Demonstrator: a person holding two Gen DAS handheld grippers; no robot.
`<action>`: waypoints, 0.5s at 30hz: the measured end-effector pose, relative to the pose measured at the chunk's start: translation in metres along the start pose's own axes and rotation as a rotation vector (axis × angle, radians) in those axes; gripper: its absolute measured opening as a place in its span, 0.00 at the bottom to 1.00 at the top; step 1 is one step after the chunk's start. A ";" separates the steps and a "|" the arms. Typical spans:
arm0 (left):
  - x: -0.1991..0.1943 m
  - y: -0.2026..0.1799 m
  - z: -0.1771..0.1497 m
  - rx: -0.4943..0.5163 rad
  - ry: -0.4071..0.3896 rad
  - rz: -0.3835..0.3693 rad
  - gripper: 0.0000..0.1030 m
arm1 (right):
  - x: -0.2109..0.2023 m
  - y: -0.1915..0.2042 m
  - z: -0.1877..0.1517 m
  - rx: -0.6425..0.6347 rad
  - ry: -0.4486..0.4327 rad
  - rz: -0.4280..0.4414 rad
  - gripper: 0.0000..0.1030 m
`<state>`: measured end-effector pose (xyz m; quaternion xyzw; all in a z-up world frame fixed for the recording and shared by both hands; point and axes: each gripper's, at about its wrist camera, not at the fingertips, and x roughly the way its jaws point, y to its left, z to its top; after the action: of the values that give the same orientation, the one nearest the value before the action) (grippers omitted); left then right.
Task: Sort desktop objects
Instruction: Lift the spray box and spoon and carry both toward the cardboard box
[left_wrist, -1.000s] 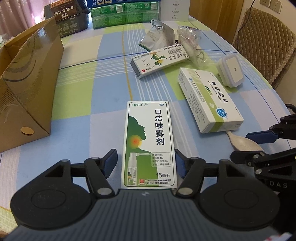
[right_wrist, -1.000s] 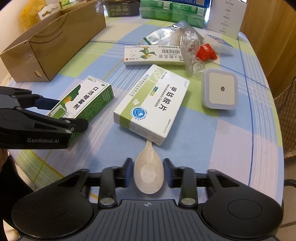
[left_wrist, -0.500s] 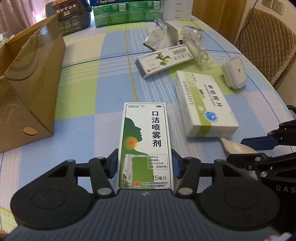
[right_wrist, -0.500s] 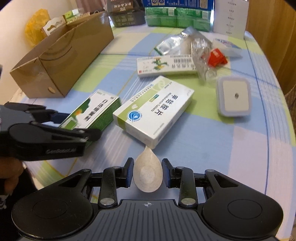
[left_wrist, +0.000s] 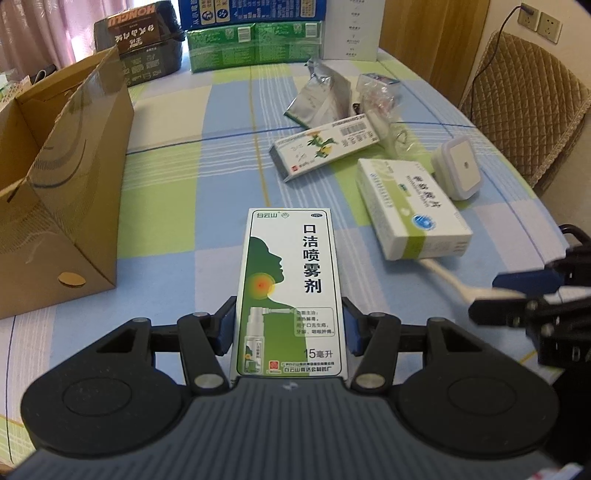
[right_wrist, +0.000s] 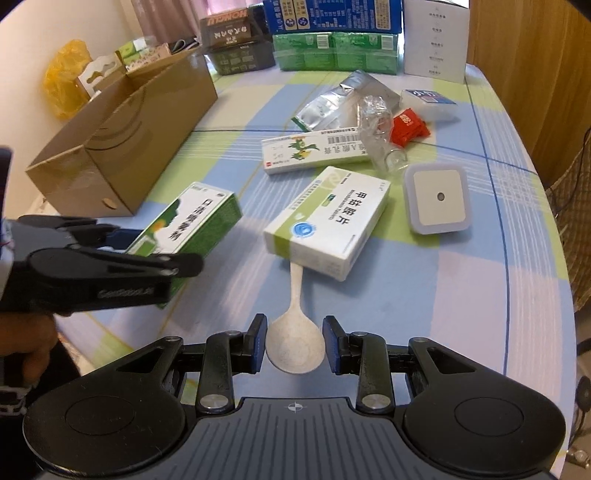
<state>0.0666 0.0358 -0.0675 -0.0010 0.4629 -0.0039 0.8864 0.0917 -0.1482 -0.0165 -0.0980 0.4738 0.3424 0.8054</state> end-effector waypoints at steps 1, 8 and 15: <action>-0.002 -0.001 0.001 0.002 -0.003 0.000 0.49 | -0.003 0.003 -0.002 0.001 -0.001 0.006 0.29; -0.017 -0.001 0.001 0.004 -0.021 0.005 0.49 | -0.022 0.024 -0.013 -0.021 -0.010 0.035 0.29; -0.033 0.005 -0.004 -0.010 -0.036 0.015 0.49 | -0.042 0.039 -0.015 -0.043 -0.096 0.011 0.29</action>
<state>0.0443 0.0416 -0.0433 -0.0020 0.4470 0.0052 0.8945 0.0431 -0.1455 0.0173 -0.0961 0.4274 0.3614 0.8231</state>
